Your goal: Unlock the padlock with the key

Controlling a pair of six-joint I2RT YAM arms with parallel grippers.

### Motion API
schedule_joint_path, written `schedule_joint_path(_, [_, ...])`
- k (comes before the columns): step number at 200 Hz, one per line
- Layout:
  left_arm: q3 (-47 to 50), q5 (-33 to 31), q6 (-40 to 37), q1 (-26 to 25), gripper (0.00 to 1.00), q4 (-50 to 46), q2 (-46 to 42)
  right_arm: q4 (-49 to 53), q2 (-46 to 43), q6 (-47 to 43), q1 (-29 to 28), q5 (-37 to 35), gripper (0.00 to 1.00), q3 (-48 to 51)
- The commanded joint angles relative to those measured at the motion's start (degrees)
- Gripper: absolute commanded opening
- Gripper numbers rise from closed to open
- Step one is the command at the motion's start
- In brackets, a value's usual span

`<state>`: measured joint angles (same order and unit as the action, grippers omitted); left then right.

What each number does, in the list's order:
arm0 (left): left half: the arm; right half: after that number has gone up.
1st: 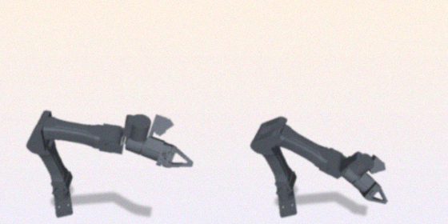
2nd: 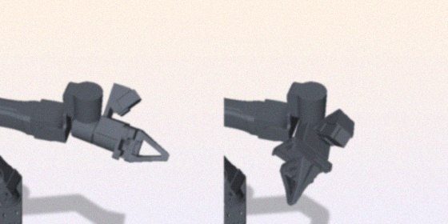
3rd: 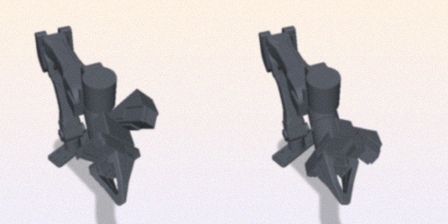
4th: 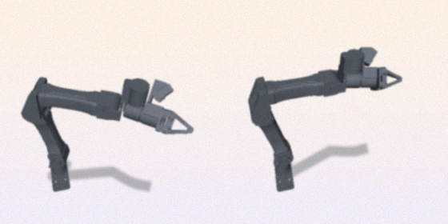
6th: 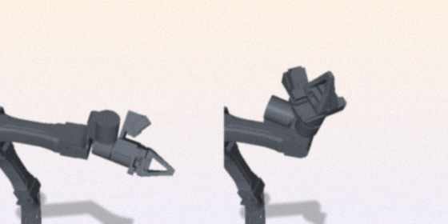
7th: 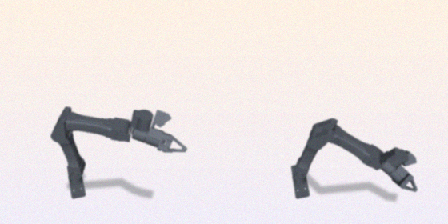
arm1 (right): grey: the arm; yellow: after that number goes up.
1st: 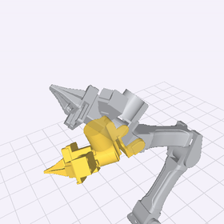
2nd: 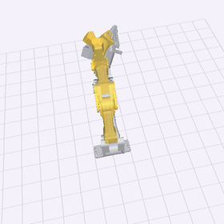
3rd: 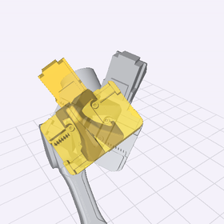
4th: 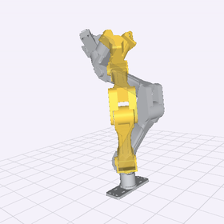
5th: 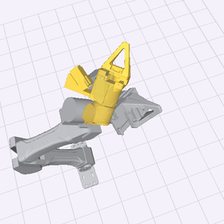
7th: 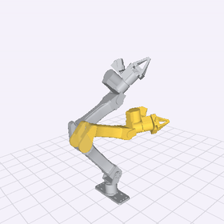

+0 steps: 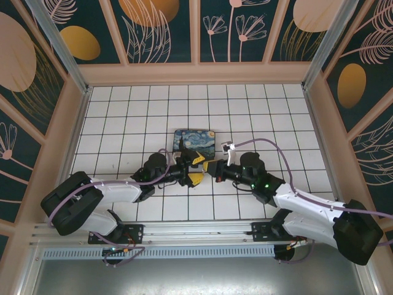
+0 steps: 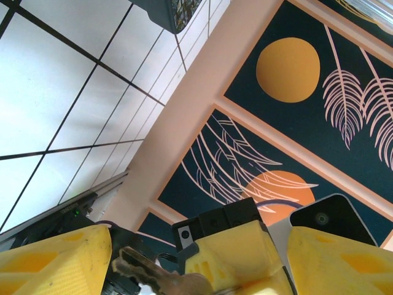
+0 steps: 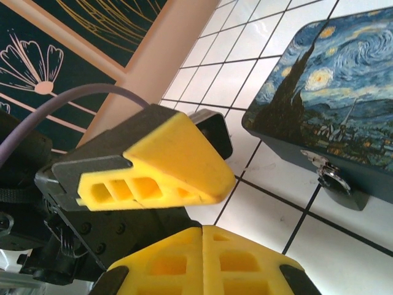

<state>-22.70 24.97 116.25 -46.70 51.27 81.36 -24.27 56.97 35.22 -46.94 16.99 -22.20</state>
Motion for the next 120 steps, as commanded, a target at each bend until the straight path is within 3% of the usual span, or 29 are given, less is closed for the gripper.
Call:
schedule_joint_path(1, [0.71, -0.85, 0.83, 0.22, 0.75, 2.15, -0.21, -3.41, 0.88, -1.49, -0.26, 0.30, 0.00, -2.47])
schedule_joint_path(31, [1.42, -1.44, 1.27, 0.23, 0.67, 3.70, 0.25, -3.71, 2.74, -1.21, -0.95, 3.30, 0.00, -2.85])
schedule_joint_path(75, [3.50, -3.04, 1.46, 0.57, 0.46, 3.85, -1.23, -1.86, 1.35, -1.48, -0.96, 2.88, 0.00, -2.00])
schedule_joint_path(120, [4.22, -3.17, -0.40, 1.15, 0.39, 0.79, -2.83, -1.31, -0.52, -1.21, -0.96, 2.85, 0.00, -0.69])
